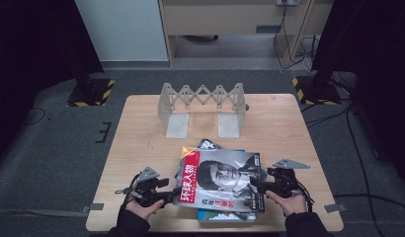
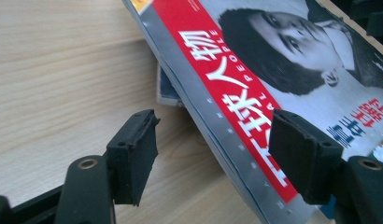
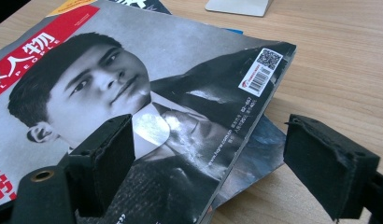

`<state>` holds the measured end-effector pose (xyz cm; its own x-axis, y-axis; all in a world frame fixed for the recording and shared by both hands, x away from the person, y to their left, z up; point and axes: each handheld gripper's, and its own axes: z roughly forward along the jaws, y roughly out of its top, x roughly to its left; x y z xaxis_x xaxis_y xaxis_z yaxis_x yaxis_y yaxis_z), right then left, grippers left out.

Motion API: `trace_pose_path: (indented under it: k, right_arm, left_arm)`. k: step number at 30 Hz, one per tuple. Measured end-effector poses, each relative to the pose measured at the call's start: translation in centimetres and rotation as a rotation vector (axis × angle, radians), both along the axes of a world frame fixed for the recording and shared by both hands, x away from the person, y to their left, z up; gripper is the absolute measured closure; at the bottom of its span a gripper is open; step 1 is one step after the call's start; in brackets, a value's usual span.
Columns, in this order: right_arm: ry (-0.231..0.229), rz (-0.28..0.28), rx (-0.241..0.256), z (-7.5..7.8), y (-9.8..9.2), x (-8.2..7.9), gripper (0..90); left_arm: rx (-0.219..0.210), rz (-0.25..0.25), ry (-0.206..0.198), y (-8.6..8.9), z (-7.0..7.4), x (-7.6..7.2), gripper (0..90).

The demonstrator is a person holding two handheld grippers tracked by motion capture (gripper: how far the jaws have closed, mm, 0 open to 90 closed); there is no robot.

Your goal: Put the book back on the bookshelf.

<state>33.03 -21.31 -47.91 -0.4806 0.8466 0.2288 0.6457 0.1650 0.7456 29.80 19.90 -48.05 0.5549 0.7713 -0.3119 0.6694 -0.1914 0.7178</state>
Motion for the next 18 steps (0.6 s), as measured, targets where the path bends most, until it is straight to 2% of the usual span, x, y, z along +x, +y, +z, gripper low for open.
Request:
trace_pose_path:
  k: [8,18]
  right_arm:
    - [0.008,0.017,0.0,-0.3,0.5,-0.2,15.7]
    - [0.027,0.037,-0.002,-0.8,1.0,-0.1,14.5]
  left_arm:
    - [-0.017,-0.044,0.068,-0.7,-0.7,-0.4,33.4]
    - [-0.09,-0.08,0.141,-1.5,-1.5,0.2,32.6]
